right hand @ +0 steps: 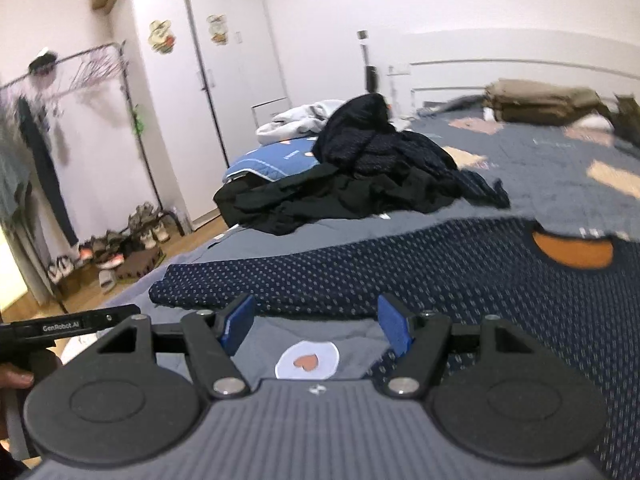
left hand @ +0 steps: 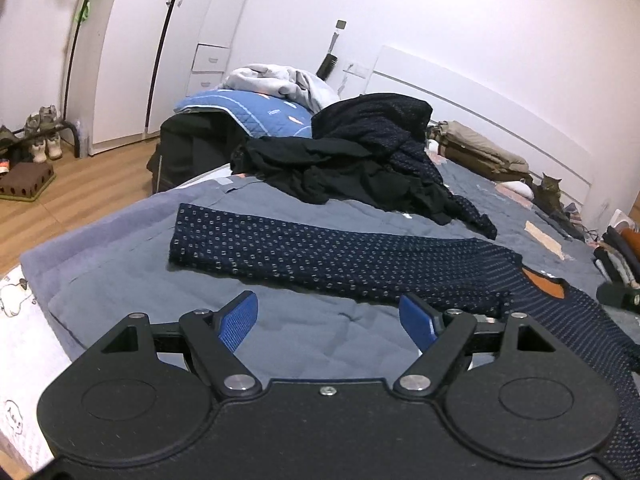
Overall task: Fold clothes
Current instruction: 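Move the left tool to the navy sleeve cuff at the bed edge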
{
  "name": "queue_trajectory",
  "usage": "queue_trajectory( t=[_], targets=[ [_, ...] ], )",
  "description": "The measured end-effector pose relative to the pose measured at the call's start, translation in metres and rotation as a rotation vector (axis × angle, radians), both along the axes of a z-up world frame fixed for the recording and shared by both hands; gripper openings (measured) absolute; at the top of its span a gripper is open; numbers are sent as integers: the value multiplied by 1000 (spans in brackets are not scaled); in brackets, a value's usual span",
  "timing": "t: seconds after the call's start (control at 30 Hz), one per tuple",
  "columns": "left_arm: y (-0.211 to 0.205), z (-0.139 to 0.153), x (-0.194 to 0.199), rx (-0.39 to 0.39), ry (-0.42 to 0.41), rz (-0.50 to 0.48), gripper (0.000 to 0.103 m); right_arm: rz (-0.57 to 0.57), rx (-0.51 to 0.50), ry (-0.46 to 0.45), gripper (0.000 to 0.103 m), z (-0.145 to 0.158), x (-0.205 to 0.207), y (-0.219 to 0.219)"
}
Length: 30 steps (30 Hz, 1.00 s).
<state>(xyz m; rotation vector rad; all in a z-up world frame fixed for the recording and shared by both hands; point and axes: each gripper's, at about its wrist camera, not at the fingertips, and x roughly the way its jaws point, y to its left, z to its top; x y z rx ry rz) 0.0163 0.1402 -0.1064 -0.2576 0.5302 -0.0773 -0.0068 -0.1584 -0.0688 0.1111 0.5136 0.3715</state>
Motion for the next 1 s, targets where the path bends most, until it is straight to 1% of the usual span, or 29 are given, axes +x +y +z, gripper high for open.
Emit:
queue_trajectory(
  t=[0.1, 0.23, 0.33, 0.43, 0.57, 0.63, 0.8, 0.87, 1.0],
  targets=[
    [5, -2, 1, 7, -8, 18, 77, 37, -19, -5, 67, 0, 5, 12],
    [14, -6, 5, 9, -7, 57, 77, 73, -20, -5, 67, -6, 6, 20],
    [19, -9, 9, 10, 5, 78, 77, 71, -6, 11, 67, -15, 8, 18],
    [20, -12, 12, 27, 14, 91, 77, 61, 6, 36, 67, -24, 12, 14],
    [21, -14, 17, 31, 17, 96, 77, 46, 6, 60, 67, -34, 14, 11],
    [21, -15, 20, 27, 23, 103, 77, 44, 1, 59, 67, -36, 14, 10],
    [23, -20, 28, 37, 34, 128, 77, 34, 24, 53, 67, -33, 16, 5],
    [27, -22, 33, 26, 39, 139, 77, 27, 28, 48, 67, -33, 17, 4],
    [39, -25, 46, -19, 51, 165, 77, 18, 42, 51, 67, -34, 18, 1]
  ],
)
